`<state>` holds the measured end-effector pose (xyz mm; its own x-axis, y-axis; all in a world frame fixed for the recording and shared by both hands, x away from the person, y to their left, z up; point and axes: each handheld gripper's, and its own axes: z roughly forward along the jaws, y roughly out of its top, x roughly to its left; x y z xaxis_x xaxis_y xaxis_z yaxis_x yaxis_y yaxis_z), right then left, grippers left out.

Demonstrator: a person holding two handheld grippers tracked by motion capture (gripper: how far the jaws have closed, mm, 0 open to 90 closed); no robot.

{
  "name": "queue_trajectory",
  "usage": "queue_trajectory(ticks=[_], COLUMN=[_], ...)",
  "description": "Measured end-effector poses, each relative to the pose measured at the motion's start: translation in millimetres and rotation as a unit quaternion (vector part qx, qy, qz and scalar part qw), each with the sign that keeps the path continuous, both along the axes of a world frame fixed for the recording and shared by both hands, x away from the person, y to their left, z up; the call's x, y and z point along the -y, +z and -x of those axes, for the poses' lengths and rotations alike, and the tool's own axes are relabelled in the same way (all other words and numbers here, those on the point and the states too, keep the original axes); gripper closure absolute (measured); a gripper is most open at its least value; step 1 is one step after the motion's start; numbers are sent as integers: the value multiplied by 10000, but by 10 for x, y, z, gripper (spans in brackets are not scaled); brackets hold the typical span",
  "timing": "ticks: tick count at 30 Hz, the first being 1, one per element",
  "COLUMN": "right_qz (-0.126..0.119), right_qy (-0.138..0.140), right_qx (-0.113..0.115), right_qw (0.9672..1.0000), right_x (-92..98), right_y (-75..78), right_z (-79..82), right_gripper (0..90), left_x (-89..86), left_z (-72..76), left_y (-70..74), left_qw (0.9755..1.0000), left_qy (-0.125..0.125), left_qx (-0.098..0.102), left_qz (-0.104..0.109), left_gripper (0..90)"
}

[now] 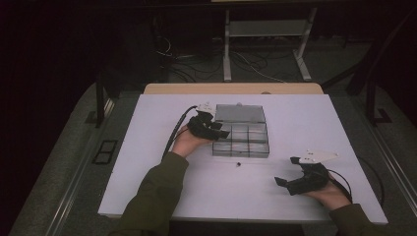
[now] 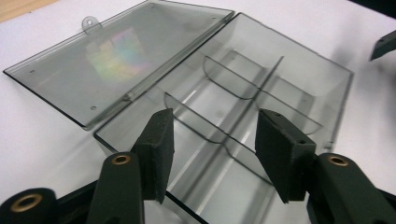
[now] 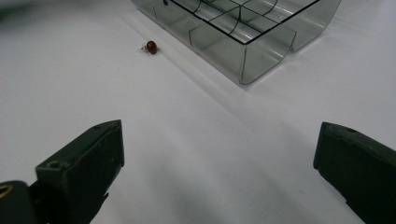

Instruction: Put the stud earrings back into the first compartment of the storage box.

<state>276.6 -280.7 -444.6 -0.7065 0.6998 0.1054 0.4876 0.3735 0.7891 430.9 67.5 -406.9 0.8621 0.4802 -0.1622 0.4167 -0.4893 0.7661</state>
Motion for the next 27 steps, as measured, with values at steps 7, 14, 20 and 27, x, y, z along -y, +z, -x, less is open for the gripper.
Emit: queue_trajectory(ticks=[7,14,20,27], right_qz=[-50,-78,-73,-67], right_qy=[27,41,48,27], right_qx=[-14,-34,-24,-47], right_qw=[10000,10000,10000,10000], right_x=[10,22,19,21], right_y=[3,-1,0,-3], right_z=[-3,-10,-8,-10], right_gripper=[13,13,13,13], left_x=[6,17,31,35], left_z=[154,308,488,698], left_y=[57,72,121,141], left_qw=[10000,9999,9996,9991], left_qy=[-6,-68,-151,-228], left_qx=[51,70,125,185], left_qz=[41,77,179,306], left_gripper=[405,376,353,339])
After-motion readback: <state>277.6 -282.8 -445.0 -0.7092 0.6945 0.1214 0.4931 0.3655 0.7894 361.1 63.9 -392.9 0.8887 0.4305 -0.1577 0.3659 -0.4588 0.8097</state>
